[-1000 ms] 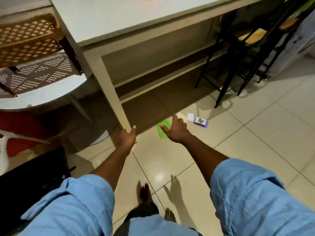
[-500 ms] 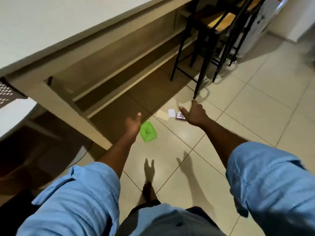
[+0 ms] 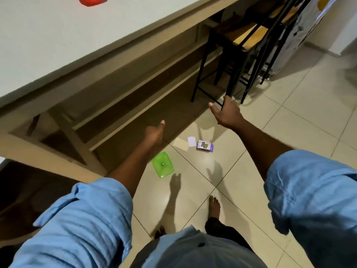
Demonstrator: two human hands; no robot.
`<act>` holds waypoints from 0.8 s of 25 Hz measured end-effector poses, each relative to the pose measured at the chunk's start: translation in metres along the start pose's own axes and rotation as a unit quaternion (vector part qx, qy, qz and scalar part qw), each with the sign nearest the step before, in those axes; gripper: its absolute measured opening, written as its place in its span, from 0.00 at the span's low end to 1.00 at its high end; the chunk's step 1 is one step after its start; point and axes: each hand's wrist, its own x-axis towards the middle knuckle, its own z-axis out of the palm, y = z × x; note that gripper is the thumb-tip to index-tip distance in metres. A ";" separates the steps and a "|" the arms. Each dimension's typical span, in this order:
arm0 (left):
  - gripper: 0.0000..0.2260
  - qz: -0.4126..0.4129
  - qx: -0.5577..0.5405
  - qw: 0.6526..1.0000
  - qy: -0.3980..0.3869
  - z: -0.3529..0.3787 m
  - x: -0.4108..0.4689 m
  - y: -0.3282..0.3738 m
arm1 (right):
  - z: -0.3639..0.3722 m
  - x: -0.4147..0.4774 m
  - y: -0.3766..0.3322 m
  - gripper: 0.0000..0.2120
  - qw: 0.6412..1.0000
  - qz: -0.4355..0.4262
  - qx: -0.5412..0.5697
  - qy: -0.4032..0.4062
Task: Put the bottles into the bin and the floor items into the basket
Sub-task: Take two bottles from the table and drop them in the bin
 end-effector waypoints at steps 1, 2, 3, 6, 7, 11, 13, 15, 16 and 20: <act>0.24 0.011 0.003 1.000 0.001 0.010 0.004 0.017 | -0.009 0.017 0.001 0.36 1.000 -0.016 0.005 0.001; 0.21 0.022 0.006 1.000 0.006 0.018 0.007 0.034 | -0.017 0.034 0.001 0.35 0.999 -0.042 0.002 -0.002; 0.18 0.032 0.003 0.999 0.013 0.026 0.009 0.048 | -0.025 0.049 -0.001 0.35 0.997 -0.077 -0.012 -0.008; 0.13 0.086 -0.008 0.996 0.028 0.045 0.011 0.089 | -0.048 0.089 -0.017 0.34 0.989 -0.146 -0.035 -0.007; 0.12 0.108 0.000 0.993 0.035 0.051 0.010 0.104 | -0.055 0.102 -0.023 0.34 0.986 -0.164 -0.036 -0.001; 0.13 0.207 0.034 0.972 0.102 0.060 0.003 0.157 | -0.069 0.139 -0.052 0.31 0.977 -0.211 0.000 0.030; 0.10 0.254 0.010 0.956 0.144 0.052 -0.003 0.188 | -0.074 0.153 -0.070 0.29 0.967 -0.245 0.014 0.070; 0.10 0.286 -0.009 0.942 0.175 0.037 -0.006 0.216 | -0.075 0.165 -0.088 0.26 0.946 -0.295 -0.014 0.136; 0.11 0.292 -0.020 0.938 0.186 0.025 -0.005 0.229 | -0.075 0.172 -0.102 0.24 0.934 -0.320 -0.026 0.158; 0.14 0.315 -0.015 0.922 0.225 -0.030 0.006 0.270 | -0.070 0.190 -0.172 0.23 0.928 -0.331 0.005 0.170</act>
